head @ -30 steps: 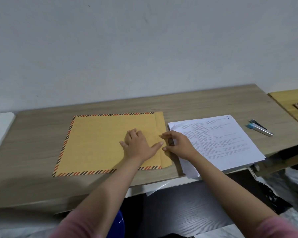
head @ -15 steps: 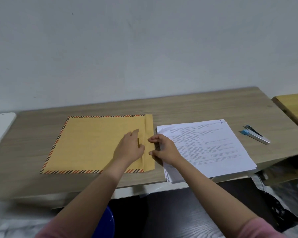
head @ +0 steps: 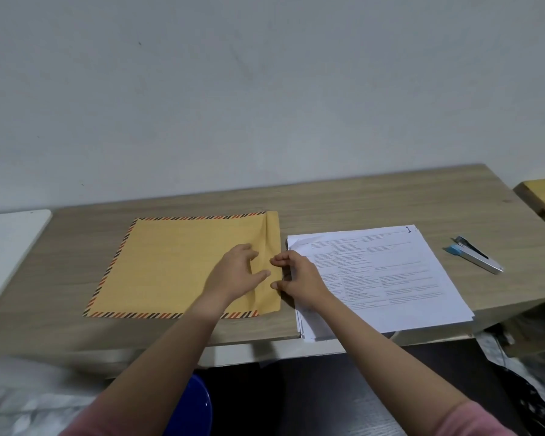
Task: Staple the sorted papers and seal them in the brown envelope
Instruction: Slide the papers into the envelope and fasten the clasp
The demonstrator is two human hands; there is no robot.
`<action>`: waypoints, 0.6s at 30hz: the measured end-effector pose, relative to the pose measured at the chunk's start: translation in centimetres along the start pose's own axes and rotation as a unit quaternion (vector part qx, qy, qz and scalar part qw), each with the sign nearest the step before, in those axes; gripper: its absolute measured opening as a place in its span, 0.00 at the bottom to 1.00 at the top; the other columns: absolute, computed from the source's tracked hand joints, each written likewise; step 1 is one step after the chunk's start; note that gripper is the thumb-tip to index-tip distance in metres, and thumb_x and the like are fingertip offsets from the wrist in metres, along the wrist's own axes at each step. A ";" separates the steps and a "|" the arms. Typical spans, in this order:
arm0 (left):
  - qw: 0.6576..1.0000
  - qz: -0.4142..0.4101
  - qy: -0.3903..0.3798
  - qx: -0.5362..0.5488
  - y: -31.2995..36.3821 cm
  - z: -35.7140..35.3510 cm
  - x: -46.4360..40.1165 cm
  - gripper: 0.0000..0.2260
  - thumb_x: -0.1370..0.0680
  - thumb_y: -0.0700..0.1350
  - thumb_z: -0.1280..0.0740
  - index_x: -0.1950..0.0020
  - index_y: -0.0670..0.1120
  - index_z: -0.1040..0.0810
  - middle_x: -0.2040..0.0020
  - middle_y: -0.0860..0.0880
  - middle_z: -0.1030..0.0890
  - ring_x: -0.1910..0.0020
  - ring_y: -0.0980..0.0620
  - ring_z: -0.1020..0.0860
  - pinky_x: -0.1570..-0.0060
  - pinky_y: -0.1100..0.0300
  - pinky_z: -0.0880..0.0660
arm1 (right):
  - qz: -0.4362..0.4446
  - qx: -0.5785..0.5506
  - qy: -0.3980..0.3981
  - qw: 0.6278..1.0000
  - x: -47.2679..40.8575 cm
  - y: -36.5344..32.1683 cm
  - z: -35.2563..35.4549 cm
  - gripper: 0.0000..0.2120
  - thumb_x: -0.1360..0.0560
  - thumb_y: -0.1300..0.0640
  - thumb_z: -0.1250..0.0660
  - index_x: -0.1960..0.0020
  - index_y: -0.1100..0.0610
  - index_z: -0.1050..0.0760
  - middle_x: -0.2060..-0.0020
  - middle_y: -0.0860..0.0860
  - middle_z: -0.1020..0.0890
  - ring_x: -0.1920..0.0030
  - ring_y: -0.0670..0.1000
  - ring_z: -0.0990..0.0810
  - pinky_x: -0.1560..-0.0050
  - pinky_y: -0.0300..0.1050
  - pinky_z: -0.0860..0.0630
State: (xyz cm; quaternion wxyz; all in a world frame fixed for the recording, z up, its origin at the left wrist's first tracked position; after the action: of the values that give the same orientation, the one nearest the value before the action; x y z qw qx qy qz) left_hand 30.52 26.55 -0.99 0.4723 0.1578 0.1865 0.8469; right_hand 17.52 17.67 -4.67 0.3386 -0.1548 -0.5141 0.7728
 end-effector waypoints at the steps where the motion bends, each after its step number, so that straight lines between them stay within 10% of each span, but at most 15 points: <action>1: 1.000 0.000 -0.004 0.006 -0.1 -0.1 0.1 0.29 0.30 0.57 0.28 0.33 0.46 0.26 0.28 0.47 0.31 0.30 0.50 0.33 0.33 0.53 0.33 | 0.002 -0.013 -0.004 1.000 0.2 -0.3 0.1 0.25 0.38 0.60 0.22 0.45 0.51 0.27 0.46 0.47 0.19 0.42 0.44 0.22 0.38 0.47 0.26; 8: 1.000 0.013 -0.015 -0.002 -0.4 -1.3 0.2 0.35 0.35 0.58 0.24 0.31 0.48 0.29 0.27 0.48 0.34 0.30 0.47 0.34 0.33 0.53 0.35 | 0.091 0.095 0.210 0.969 3.8 -0.6 9.2 0.14 0.29 0.58 0.30 0.45 0.59 0.24 0.47 0.53 0.20 0.44 0.53 0.24 0.42 0.41 0.33; 11: 1.000 0.019 0.000 -0.006 -0.2 -1.5 0.1 0.35 0.35 0.58 0.24 0.31 0.48 0.28 0.27 0.48 0.33 0.30 0.47 0.34 0.33 0.53 0.35 | -0.034 0.228 0.316 0.920 5.7 3.3 16.3 0.17 0.29 0.54 0.32 0.43 0.58 0.26 0.42 0.60 0.24 0.41 0.62 0.28 0.40 0.55 0.33; 14: 1.000 0.024 0.004 -0.010 -0.1 -1.6 0.0 0.35 0.34 0.58 0.24 0.31 0.48 0.29 0.27 0.48 0.34 0.30 0.46 0.34 0.33 0.52 0.35 | -0.228 0.279 0.280 0.890 7.6 7.2 21.0 0.27 0.31 0.49 0.29 0.34 0.51 0.32 0.37 0.63 0.31 0.37 0.65 0.34 0.38 0.61 0.36; 18: 1.000 0.025 0.006 -0.012 -0.2 -1.8 0.1 0.34 0.34 0.58 0.25 0.31 0.48 0.29 0.27 0.48 0.33 0.30 0.45 0.34 0.33 0.50 0.35 | -0.260 0.249 0.201 0.911 8.3 9.3 22.0 0.33 0.34 0.44 0.26 0.34 0.49 0.34 0.39 0.61 0.31 0.41 0.64 0.30 0.48 0.54 0.29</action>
State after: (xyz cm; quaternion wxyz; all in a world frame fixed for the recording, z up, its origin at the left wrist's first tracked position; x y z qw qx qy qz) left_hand 29.84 26.40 -2.60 0.4515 0.1519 0.1752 0.8616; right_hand -4.77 5.88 -2.80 0.6510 -0.0788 -0.2484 0.7130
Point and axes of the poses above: each hand's wrist, its own x-axis away from the middle knuckle, its own z-axis out of the back of the hand, y = z × x, the point moved 5 cm from there along -x, towards the middle knuckle
